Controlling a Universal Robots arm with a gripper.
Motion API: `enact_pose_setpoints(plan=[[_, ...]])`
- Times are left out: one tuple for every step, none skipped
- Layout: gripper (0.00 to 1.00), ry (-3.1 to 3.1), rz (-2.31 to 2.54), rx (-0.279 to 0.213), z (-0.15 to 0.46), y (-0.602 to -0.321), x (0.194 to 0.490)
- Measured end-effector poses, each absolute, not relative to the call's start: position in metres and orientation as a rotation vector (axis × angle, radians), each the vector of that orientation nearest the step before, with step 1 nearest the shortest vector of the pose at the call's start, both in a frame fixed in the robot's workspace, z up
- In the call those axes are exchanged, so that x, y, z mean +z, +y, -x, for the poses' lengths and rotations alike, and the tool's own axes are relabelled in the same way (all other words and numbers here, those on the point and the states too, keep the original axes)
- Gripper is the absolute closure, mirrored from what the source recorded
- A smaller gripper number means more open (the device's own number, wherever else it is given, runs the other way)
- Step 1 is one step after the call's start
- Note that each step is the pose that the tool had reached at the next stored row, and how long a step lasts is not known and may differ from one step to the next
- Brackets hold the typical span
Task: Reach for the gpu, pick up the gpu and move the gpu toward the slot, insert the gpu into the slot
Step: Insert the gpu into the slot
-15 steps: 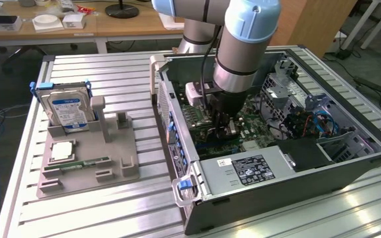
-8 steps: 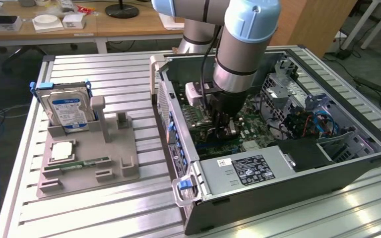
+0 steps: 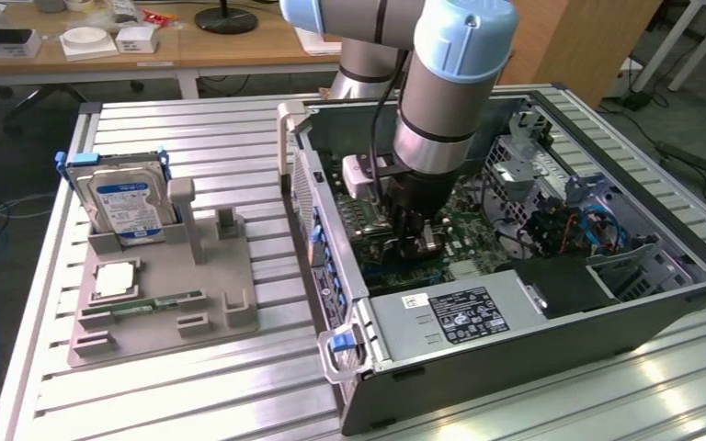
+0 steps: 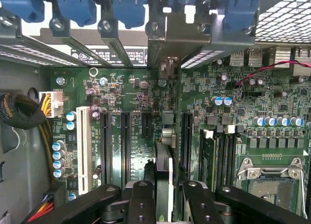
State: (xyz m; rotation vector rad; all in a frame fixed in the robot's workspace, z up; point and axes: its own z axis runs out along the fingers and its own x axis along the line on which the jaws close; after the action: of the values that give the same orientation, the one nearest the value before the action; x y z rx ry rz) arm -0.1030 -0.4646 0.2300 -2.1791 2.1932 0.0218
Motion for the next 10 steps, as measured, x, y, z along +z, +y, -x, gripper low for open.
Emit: enact_pose_setpoints(plan=[[0.73,2.193,2.18,0.024,0.1031,-0.4645,0.2301],[0.73,2.193,2.179,0.023,0.1031,-0.4645,0.2301],[0.73,2.193,2.179,0.024,0.1031,-0.4645,0.2301],[0.73,2.193,2.179,0.024,0.1031,-0.4645,0.2301],[0.73,2.193,2.18,0.025,0.1031,-0.4645,0.2301],[0.73,2.193,2.18,0.025,0.1032,-0.4645,0.2301],[0.73,2.193,2.18,0.025,0.1032,-0.4645,0.2301],[0.73,2.193,2.18,0.025,0.1032,-0.4645,0.2301],[0.73,2.194,2.18,0.025,0.1032,-0.4645,0.2301],[0.73,2.193,2.18,0.025,0.1032,-0.4645,0.2301]])
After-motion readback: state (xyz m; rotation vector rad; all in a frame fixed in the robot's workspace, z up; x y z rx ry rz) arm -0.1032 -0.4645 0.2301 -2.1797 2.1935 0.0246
